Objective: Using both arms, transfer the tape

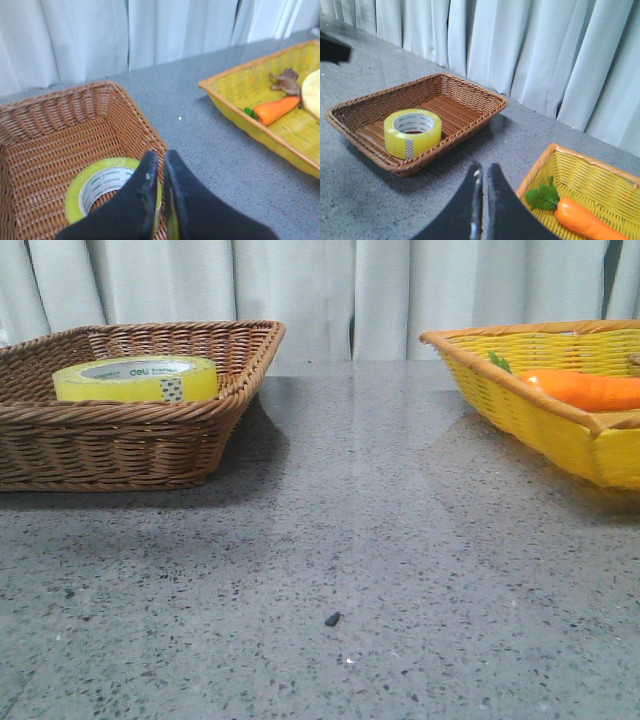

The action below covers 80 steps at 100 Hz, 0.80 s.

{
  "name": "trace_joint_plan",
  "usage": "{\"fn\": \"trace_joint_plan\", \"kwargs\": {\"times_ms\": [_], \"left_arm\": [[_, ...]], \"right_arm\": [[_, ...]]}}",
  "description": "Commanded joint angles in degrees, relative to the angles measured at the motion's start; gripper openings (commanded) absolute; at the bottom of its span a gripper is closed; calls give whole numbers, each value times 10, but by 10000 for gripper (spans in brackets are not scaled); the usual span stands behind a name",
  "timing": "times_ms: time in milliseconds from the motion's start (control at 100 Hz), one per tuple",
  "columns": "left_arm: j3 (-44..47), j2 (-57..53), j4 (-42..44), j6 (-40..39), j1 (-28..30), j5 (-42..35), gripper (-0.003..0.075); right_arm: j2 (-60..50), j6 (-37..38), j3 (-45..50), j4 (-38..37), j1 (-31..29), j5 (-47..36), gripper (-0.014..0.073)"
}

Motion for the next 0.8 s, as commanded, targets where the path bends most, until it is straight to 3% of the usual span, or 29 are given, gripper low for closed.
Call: {"fn": "trace_joint_plan", "kwargs": {"times_ms": [0,290,590,790], "left_arm": [[36,-64,-6,-1,-1,-72,-21],[197,-272,-5,-1,-1,-92,-21],[309,-460,-7,-1,-1,-92,-21],[325,-507,-32,-1,-1,-87,-21]], "right_arm": [[-35,-2,48,-11,-2,-95,-74],[-169,-1,197,-11,-2,-215,-74],[-248,-1,275,-11,-2,-249,-74],[-253,-1,279,-11,-2,-240,-74]]}}
